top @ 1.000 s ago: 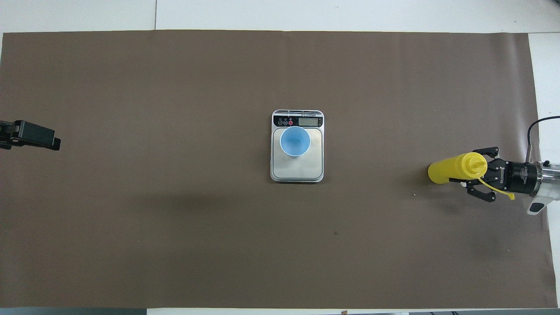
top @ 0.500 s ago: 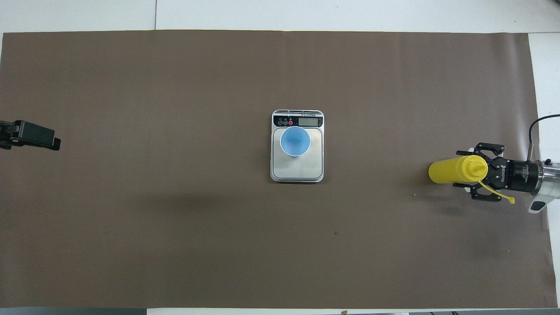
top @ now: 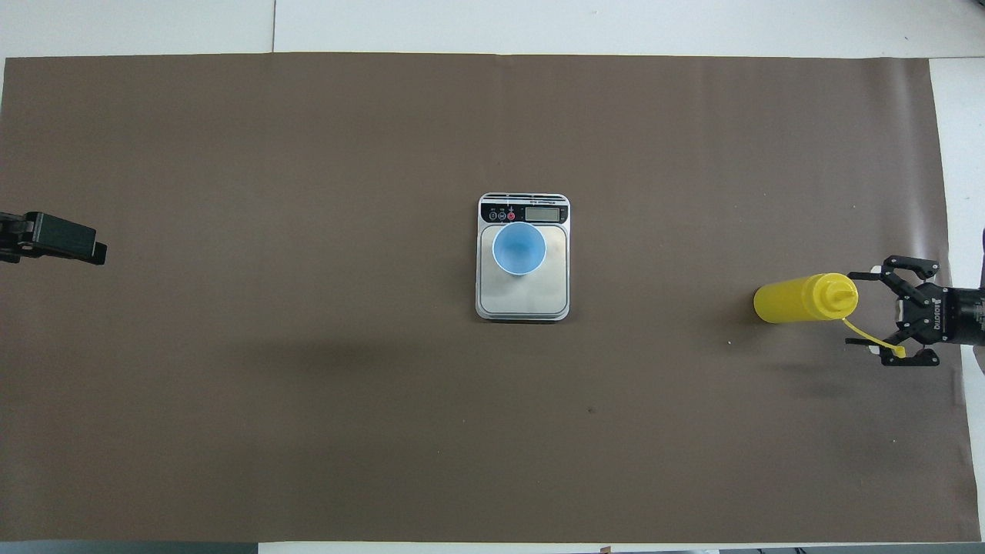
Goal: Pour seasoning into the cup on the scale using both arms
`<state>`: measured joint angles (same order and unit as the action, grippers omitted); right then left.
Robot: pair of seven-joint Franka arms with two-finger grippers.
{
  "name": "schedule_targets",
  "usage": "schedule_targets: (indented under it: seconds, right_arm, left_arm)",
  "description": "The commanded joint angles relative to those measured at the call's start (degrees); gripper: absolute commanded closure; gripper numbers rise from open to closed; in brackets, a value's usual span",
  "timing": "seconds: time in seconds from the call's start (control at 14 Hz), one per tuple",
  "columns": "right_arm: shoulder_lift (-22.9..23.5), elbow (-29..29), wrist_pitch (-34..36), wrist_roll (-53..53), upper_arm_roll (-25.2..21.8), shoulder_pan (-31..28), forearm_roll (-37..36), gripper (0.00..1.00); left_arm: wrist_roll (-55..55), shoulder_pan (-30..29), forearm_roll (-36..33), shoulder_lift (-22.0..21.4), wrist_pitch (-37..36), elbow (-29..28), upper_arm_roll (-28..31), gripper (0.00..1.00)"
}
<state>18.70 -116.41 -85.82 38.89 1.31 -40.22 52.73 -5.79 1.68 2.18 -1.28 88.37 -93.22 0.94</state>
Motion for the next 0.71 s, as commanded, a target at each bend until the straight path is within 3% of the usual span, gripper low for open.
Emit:
schedule_targets:
  seconds: [0.0, 0.36, 0.5, 0.64]
  right_arm:
    - [0.0, 4.1, 3.6, -0.9, 0.5, -2.5, -4.3, 0.00]
    - [0.2, 20.1, 10.6, -0.2, 1.0, -2.1, -14.2, 0.00]
    - [-1.2, 26.7, 12.5, -0.1, 1.0, 2.2, -18.5, 0.00]
    - [-4.0, 28.9, 12.3, 1.7, 1.1, 6.9, -20.6, 0.00]
  left_arm:
    - [-0.8, -0.8, 0.4, -0.3, -0.7, 0.0, -0.5, 0.00]
    - [-0.8, -0.8, 0.5, -0.3, -0.7, 0.0, -0.5, 0.00]
    - [-0.8, -0.8, 0.5, -0.3, -0.7, 0.0, -0.5, 0.00]
    - [-0.8, -0.8, 0.4, -0.3, -0.7, 0.0, -0.5, 0.00]
